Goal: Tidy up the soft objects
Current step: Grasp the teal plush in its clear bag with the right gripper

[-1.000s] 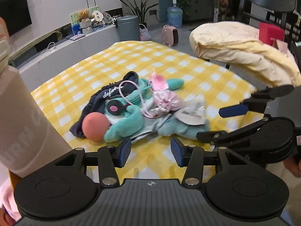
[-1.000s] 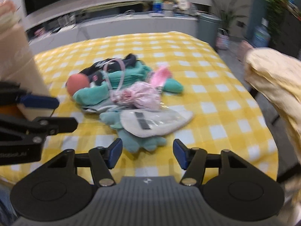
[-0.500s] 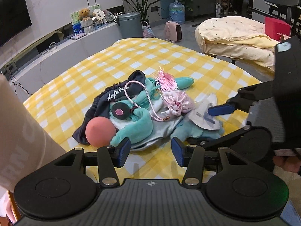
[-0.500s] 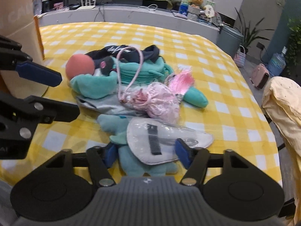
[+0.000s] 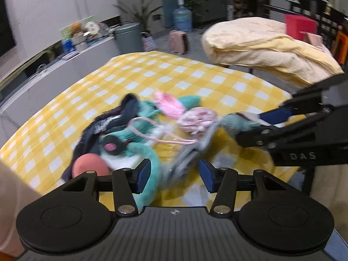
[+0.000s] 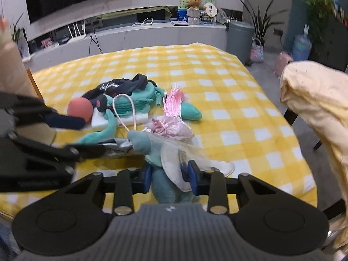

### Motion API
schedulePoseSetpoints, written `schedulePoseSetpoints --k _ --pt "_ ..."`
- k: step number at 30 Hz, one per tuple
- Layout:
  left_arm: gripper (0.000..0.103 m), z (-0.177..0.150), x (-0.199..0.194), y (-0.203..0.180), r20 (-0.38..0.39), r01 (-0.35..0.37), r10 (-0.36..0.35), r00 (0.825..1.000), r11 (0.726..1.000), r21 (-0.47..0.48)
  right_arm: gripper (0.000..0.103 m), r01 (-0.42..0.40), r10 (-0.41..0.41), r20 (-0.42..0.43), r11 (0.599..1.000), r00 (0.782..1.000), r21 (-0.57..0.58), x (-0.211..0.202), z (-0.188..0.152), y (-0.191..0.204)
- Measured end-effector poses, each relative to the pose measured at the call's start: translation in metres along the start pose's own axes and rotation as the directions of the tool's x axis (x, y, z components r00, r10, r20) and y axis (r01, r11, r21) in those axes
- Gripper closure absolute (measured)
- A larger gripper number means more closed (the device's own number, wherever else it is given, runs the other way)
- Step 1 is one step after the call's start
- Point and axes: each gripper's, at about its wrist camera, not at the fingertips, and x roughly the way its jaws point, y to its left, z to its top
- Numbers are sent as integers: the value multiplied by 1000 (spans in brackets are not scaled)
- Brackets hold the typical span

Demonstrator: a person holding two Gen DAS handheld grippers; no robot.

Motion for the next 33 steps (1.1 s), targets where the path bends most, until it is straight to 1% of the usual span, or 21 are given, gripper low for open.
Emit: schedulePoseSetpoints --k 1,3,7,9,11,12,13,14,15,16,18,21,24,27,28,29,30,31,32,33 --pt "43 0 -1 -3 9 16 -16 1000 1000 13 69 -8 8 -3 1000 1000 12 -1 0 -2" --pt "47 -1 0 -11 11 31 -32 999 998 49 68 -30 30 -16 999 999 12 -2 -1 -2" --pt "47 -2 19 -21 -29 -15 19 999 990 139 68 -52 53 -25 998 998 18 -3 -8 -2" --pt "47 -3 29 -23 -36 -41 48 998 985 170 68 -65 66 -23 997 998 34 -4 -9 -5" --pt "47 -2 35 -25 -27 -47 54 998 979 198 68 -66 67 -20 997 998 43 -6 -10 -7" --pt "50 -2 38 -27 -26 -48 54 998 976 212 68 -69 70 -19 996 997 53 -8 -10 -7" --pt "66 -3 39 -28 -31 -50 58 998 975 218 68 -73 74 -18 995 997 63 -9 -10 -9" --pt "85 -3 40 -28 -37 -58 68 997 975 213 67 -76 77 -19 994 997 72 -10 -10 -10" --pt "90 -3 39 -26 -41 -62 71 997 979 195 67 -77 79 -18 994 997 79 -11 -11 -11" --pt "99 -4 37 -24 -41 -62 70 997 984 169 67 -79 81 -18 993 997 85 -11 -11 -12" --pt "102 -5 31 -17 -44 -73 79 996 991 115 67 -82 83 -14 992 996 99 -14 -11 -15" --pt "103 -7 22 -8 -57 -90 93 994 994 57 66 -82 84 -17 990 996 116 -15 -14 -19" --pt "103 -9 12 -2 -52 -134 135 989 991 28 66 -78 81 -24 992 996 101 -13 -16 -15" --pt "102 -12 6 0 -72 -168 169 983 985 27 69 -62 63 -7 993 998 99 -15 -16 -11" --pt "99 -13 5 0 -77 -170 172 982 985 29 69 -66 66 2 992 998 111 -17 -16 -12" --pt "92 -13 2 0 -68 -155 156 985 988 20 70 -75 75 9 990 997 120 -19 -15 -13" --pt "89 -13 -3 0 -42 -134 135 990 991 8 71 -86 85 14 989 996 121 -21 -14 -14" --pt "78 -14 -10 -2 -12 -113 113 994 994 9 71 -99 97 21 988 995 119 -23 -13 -14" --pt "65 -14 -18 -5 26 -94 93 995 995 27 73 -114 111 29 987 993 116 -26 -12 -13" --pt "61 -15 -24 -9 57 -87 84 995 995 55 74 -126 123 36 986 992 110 -28 -12 -12"
